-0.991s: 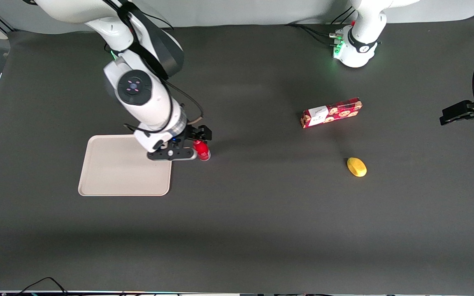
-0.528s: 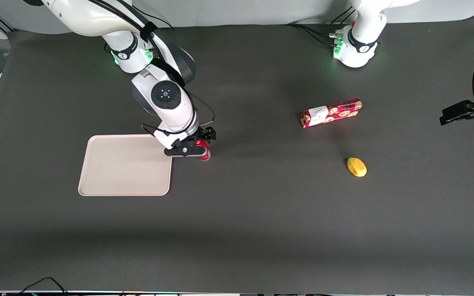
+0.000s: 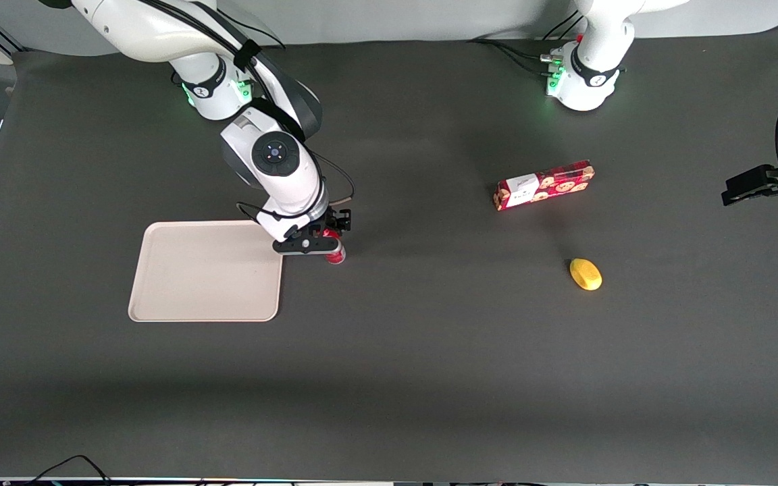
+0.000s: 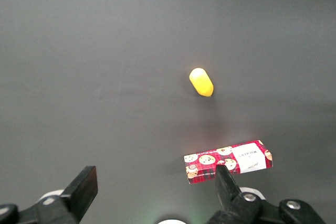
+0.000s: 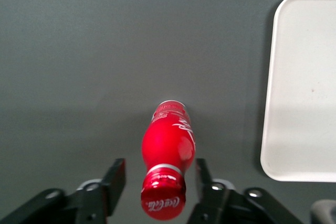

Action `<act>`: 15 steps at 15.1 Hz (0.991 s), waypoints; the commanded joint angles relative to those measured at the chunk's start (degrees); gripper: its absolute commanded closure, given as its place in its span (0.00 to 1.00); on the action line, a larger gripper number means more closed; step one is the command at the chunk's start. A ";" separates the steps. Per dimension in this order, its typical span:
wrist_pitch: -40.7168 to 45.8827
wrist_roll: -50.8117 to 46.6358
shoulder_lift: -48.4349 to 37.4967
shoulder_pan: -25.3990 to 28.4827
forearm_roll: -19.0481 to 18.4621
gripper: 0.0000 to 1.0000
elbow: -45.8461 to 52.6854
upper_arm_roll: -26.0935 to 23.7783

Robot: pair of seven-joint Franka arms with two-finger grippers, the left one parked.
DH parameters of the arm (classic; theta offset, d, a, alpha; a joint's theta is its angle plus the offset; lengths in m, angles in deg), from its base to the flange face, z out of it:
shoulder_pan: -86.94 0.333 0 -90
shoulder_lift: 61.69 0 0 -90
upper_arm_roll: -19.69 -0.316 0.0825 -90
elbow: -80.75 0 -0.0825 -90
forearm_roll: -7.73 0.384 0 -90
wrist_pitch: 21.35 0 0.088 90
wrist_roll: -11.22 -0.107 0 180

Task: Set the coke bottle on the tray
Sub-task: 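Lower the right gripper and close it around the bottle's cap end, then carry the held bottle onto the tray and lower it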

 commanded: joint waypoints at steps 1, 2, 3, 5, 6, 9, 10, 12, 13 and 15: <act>-0.92 -2.04 -2.05 -0.98 -1.51 0.98 -1.22 -0.68; -1.01 -2.13 -2.05 -0.98 -1.51 1.00 -1.22 -0.68; -1.01 -2.13 -2.05 -0.89 -1.51 1.00 -1.13 -0.68; -0.92 -2.13 -2.14 -0.98 -1.51 1.00 -0.96 -0.77; -0.57 -1.43 -2.66 -1.07 -1.42 1.00 -0.17 -0.77; 10.37 2.86 -5.47 -2.56 -0.11 1.00 4.82 -1.56; 13.81 6.10 -7.31 -3.34 1.55 1.00 6.24 -1.47; 15.68 16.71 -12.31 -5.54 6.73 1.00 6.34 1.41; 16.56 22.69 -14.94 -5.29 9.28 1.00 6.08 5.60; 17.80 34.73 -18.38 -5.20 11.67 1.00 4.07 12.47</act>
